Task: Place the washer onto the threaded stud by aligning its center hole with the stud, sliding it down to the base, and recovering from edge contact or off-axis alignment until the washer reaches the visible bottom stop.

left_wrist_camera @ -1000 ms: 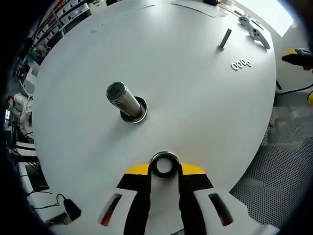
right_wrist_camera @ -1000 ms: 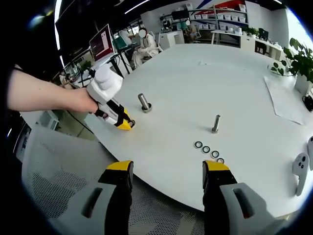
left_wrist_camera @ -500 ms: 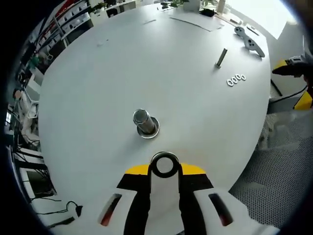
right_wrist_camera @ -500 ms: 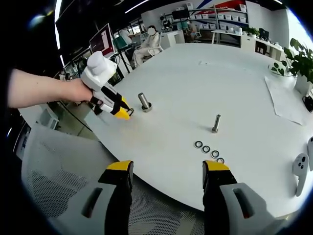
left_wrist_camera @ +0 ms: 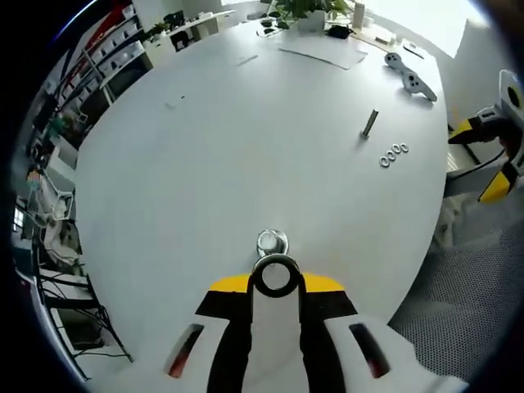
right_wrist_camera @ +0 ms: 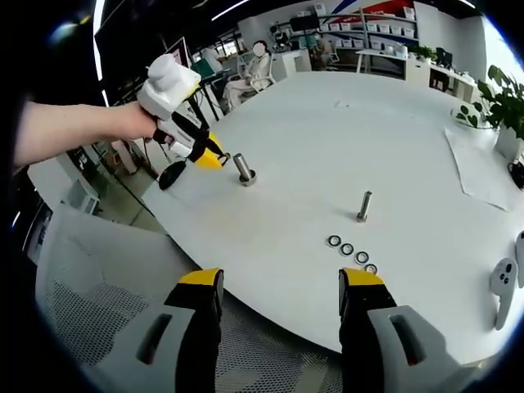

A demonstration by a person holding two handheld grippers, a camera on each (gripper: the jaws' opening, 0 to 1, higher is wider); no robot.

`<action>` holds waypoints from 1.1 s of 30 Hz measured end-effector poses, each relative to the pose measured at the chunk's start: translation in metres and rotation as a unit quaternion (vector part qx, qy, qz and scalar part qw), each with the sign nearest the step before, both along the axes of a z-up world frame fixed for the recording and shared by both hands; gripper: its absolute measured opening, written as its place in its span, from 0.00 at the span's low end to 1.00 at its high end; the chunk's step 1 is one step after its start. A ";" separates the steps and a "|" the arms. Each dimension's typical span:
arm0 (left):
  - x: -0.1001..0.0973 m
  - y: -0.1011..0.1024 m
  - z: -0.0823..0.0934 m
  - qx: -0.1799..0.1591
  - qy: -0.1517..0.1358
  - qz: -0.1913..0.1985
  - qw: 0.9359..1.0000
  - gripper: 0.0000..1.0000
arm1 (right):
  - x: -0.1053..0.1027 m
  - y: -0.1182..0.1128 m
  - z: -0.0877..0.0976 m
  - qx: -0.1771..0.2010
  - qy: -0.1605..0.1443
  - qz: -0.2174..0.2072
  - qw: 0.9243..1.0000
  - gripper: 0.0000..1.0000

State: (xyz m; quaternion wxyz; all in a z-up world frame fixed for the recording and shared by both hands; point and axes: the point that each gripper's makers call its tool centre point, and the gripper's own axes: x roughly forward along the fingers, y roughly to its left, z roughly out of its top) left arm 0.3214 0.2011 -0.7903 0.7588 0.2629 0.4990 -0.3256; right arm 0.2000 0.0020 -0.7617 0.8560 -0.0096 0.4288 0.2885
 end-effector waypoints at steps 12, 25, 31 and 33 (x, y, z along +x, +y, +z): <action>0.017 -0.008 -0.003 0.004 -0.007 -0.007 1.000 0.19 | -0.001 0.001 0.000 0.003 0.001 0.003 1.000 0.59; 0.022 -0.013 -0.014 0.012 0.000 -0.011 1.000 0.19 | -0.001 0.004 0.002 0.011 0.000 0.005 1.000 0.59; 0.020 -0.015 -0.024 0.023 0.008 -0.017 1.000 0.19 | -0.001 0.003 0.002 0.013 0.001 0.004 1.000 0.59; 0.021 -0.014 -0.028 0.025 0.010 -0.015 1.000 0.19 | -0.001 0.003 0.002 0.014 0.002 0.004 1.000 0.59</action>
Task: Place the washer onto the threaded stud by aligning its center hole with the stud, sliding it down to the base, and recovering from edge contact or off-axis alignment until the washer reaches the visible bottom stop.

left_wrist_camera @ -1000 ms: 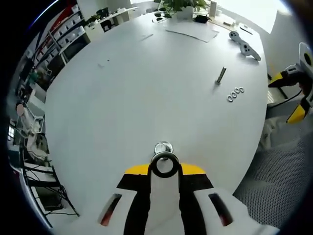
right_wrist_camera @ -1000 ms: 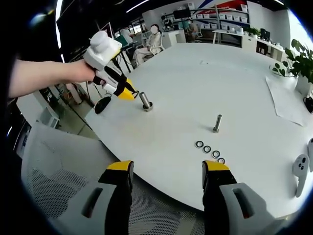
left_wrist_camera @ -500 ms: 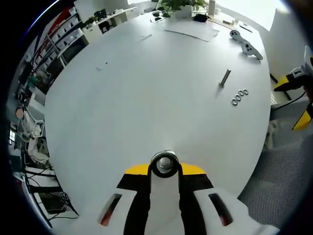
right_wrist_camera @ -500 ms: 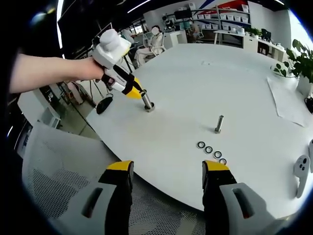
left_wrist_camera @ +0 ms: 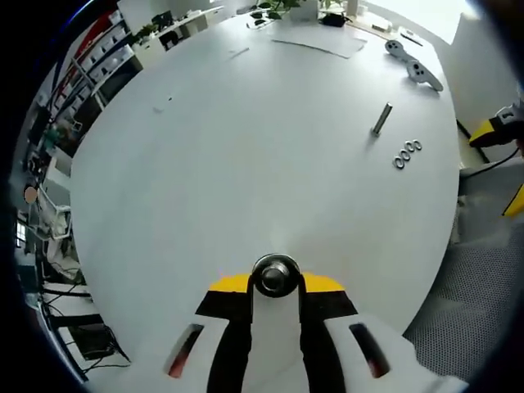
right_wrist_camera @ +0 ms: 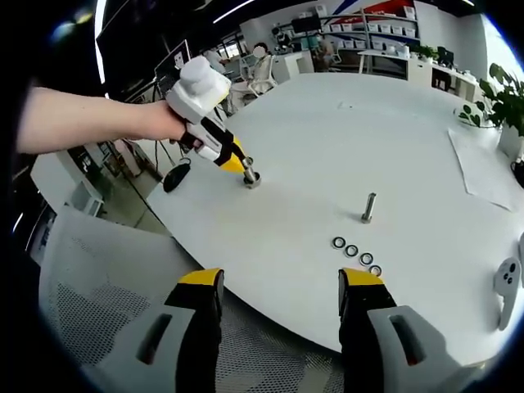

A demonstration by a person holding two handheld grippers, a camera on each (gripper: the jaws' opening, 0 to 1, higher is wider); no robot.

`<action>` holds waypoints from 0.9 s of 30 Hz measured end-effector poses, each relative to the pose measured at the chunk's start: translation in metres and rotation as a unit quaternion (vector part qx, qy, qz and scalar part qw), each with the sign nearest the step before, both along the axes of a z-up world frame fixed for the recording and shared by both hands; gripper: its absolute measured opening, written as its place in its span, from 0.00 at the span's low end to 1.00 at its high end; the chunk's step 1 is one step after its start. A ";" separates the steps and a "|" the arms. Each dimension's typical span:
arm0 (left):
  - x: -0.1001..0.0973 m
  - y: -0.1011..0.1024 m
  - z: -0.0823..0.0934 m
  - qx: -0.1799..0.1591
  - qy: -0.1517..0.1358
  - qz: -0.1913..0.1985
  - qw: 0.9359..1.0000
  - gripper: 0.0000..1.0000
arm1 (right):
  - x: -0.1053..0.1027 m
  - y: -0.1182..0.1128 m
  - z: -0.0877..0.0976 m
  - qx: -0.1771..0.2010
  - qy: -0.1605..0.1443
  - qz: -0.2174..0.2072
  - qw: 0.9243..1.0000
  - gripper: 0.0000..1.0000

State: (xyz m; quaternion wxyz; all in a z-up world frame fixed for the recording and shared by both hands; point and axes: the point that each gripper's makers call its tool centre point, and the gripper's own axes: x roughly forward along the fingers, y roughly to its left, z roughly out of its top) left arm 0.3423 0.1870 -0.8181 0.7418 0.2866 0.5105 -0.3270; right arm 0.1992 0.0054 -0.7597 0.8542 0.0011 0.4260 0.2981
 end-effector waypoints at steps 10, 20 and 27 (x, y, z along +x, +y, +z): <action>0.000 -0.001 -0.018 0.013 0.011 -0.002 1.000 0.19 | -0.002 0.003 -0.001 0.005 0.005 0.004 1.000 0.59; 0.001 0.000 -0.030 0.025 0.020 -0.007 0.999 0.19 | -0.003 0.004 -0.001 0.007 0.008 0.007 1.000 0.59; 0.003 -0.001 -0.031 0.020 0.020 0.002 1.000 0.19 | -0.003 0.004 -0.001 0.009 0.009 0.006 1.000 0.59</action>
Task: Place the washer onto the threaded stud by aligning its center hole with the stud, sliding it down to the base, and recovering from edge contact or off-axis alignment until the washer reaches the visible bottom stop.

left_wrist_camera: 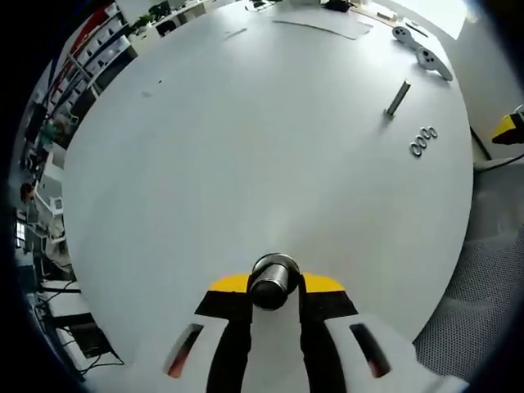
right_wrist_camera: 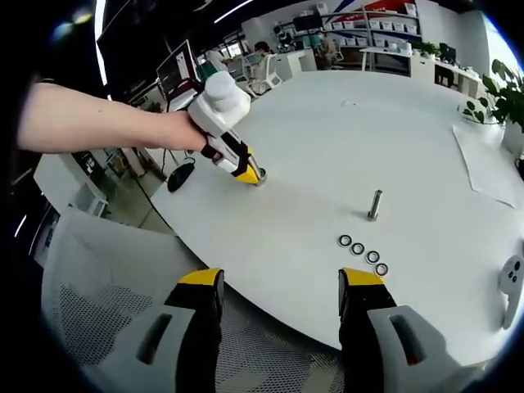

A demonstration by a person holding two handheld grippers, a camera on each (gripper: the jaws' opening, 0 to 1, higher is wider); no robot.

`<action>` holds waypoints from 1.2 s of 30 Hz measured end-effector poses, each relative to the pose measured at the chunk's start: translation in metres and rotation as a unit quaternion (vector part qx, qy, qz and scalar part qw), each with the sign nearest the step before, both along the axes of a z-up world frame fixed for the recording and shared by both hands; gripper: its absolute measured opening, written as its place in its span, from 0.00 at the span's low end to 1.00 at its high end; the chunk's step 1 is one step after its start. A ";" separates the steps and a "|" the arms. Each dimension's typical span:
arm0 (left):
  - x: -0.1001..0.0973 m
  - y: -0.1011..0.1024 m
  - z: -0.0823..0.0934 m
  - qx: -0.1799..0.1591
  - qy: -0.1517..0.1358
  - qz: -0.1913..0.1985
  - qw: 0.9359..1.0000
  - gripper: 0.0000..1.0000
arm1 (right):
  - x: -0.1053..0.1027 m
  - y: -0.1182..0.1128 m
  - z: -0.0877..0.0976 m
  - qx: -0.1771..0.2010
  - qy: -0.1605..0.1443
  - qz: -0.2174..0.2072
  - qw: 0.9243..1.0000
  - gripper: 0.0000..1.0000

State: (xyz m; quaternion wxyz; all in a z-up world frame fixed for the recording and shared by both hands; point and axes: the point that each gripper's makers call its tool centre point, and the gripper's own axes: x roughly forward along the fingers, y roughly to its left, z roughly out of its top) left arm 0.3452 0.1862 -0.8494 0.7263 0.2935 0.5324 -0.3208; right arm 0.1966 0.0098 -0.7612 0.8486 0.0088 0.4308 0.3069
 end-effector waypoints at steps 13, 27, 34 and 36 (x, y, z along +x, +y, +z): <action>-0.005 0.001 0.012 -0.022 -0.019 0.020 0.999 0.24 | 0.000 0.001 -0.001 -0.002 0.000 0.003 1.000 0.59; -0.009 0.004 0.055 -0.080 -0.088 0.074 0.990 0.27 | -0.003 0.005 -0.002 -0.002 0.005 0.012 1.000 0.59; -0.020 -0.002 0.081 -0.135 -0.118 0.124 0.976 0.28 | -0.006 0.006 -0.002 -0.004 0.006 0.020 1.000 0.59; -0.027 -0.004 0.083 -0.140 -0.118 0.125 0.975 0.28 | -0.006 0.007 -0.002 -0.005 0.005 0.023 1.000 0.59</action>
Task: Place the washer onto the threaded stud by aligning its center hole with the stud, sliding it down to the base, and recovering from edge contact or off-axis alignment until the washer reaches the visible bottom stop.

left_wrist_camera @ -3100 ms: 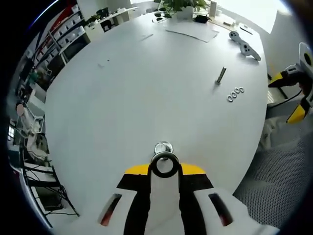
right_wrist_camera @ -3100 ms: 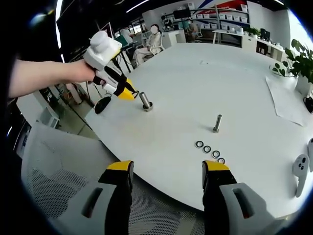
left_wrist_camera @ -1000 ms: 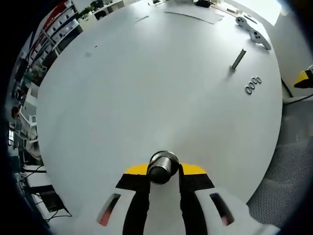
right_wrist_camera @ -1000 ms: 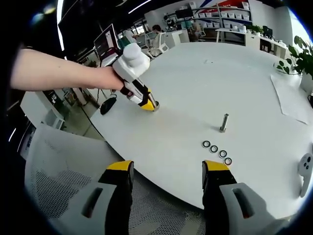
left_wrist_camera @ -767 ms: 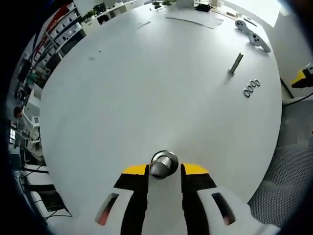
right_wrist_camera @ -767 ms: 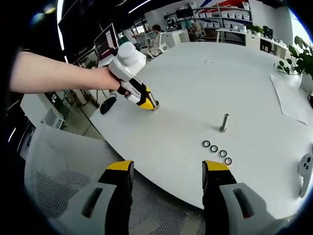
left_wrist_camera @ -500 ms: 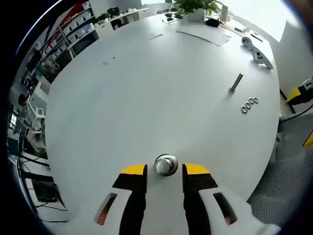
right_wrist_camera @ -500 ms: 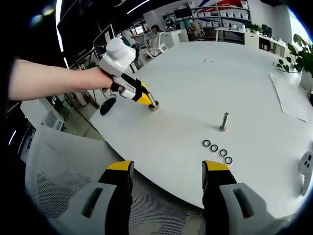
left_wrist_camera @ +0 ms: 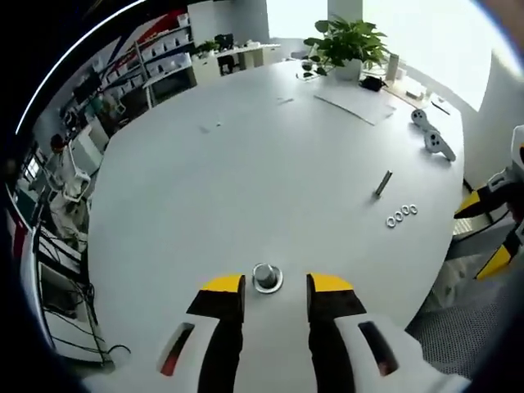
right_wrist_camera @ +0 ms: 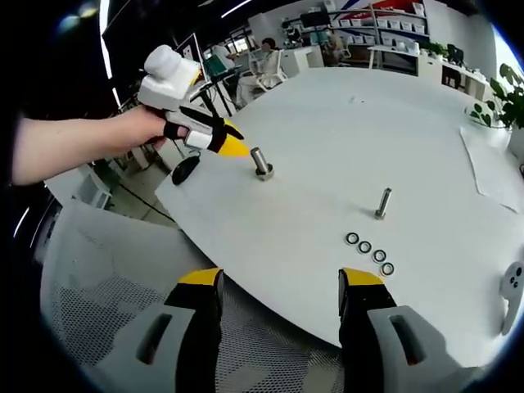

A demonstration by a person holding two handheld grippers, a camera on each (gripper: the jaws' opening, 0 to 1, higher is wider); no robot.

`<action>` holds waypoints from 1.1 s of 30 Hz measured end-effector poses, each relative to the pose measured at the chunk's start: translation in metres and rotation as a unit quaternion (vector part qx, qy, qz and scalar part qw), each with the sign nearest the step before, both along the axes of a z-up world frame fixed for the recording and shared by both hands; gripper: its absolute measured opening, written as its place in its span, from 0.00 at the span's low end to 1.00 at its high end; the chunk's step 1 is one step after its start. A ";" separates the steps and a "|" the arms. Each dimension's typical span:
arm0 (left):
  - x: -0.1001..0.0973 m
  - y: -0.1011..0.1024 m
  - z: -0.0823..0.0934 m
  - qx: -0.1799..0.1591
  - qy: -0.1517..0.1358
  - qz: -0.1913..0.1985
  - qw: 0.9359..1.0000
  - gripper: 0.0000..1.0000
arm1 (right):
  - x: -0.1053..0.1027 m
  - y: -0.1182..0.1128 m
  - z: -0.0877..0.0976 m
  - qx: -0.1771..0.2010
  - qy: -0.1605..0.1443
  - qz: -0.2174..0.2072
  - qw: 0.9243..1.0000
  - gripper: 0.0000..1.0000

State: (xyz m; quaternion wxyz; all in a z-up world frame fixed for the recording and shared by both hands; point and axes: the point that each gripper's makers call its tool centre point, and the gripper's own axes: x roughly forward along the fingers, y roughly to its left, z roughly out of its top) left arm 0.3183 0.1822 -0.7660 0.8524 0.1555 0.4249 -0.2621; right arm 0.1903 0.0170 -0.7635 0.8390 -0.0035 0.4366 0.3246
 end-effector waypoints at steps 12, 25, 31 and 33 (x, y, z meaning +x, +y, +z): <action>-0.032 0.005 0.015 -0.034 -0.015 0.029 0.999 0.30 | -0.004 0.005 -0.001 0.001 0.003 0.015 1.000 0.59; -0.059 0.005 0.031 -0.062 -0.034 0.058 0.996 0.33 | -0.005 0.006 -0.001 0.007 0.007 0.013 1.000 0.59; -0.070 0.009 0.039 -0.076 -0.044 0.072 0.994 0.33 | -0.005 0.009 0.001 0.011 0.007 0.015 1.000 0.59; -0.072 0.009 0.040 -0.082 -0.046 0.079 0.992 0.34 | -0.005 0.008 0.001 0.011 0.007 0.015 1.000 0.59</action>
